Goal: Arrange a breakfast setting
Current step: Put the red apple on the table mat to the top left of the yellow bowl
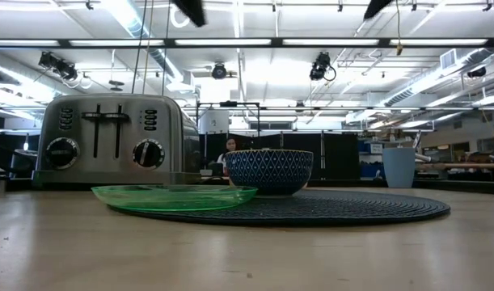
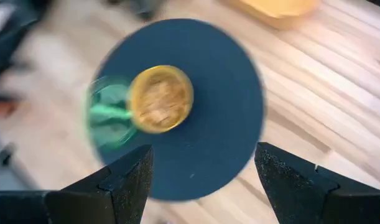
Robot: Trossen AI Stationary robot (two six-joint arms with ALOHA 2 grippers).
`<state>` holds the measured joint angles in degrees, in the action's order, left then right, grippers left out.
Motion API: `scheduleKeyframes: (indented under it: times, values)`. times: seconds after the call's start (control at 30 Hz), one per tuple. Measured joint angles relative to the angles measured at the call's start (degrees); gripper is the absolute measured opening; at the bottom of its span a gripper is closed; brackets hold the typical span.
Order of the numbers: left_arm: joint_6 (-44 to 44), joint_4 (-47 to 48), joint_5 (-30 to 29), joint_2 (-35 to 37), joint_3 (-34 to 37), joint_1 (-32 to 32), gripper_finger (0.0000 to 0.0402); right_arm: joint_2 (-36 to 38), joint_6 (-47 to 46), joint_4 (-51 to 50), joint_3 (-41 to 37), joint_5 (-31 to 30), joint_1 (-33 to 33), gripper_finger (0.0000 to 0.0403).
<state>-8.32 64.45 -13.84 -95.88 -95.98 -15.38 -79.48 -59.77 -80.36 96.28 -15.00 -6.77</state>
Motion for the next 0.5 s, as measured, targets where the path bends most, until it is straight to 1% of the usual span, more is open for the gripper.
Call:
scheduleKeyframes:
  times: [0.1, 0.23, 0.37, 0.5]
  values:
    - [-0.85, -0.41, 0.25, 4.98, 5.80, 0.85, 0.0208, -2.27, -2.08, 0.68, -0.22, -1.38, 3.89, 0.0284]
    - [-3.66, -1.09, -0.72, 12.72, 13.72, 2.66, 0.0208, -5.27, -1.73, 7.34, -0.22, -3.71, 7.34, 0.0284]
    - [-3.85, -2.29, -1.43, 20.60, 19.86, 4.14, 0.0208, -9.96, 1.33, 15.87, -0.22, -1.79, 10.77, 0.0284]
    - [-2.99, -3.31, -1.57, 27.27, 24.92, 6.69, 0.0208, -16.68, 6.15, 23.98, 1.03, -0.29, 14.11, 0.0284]
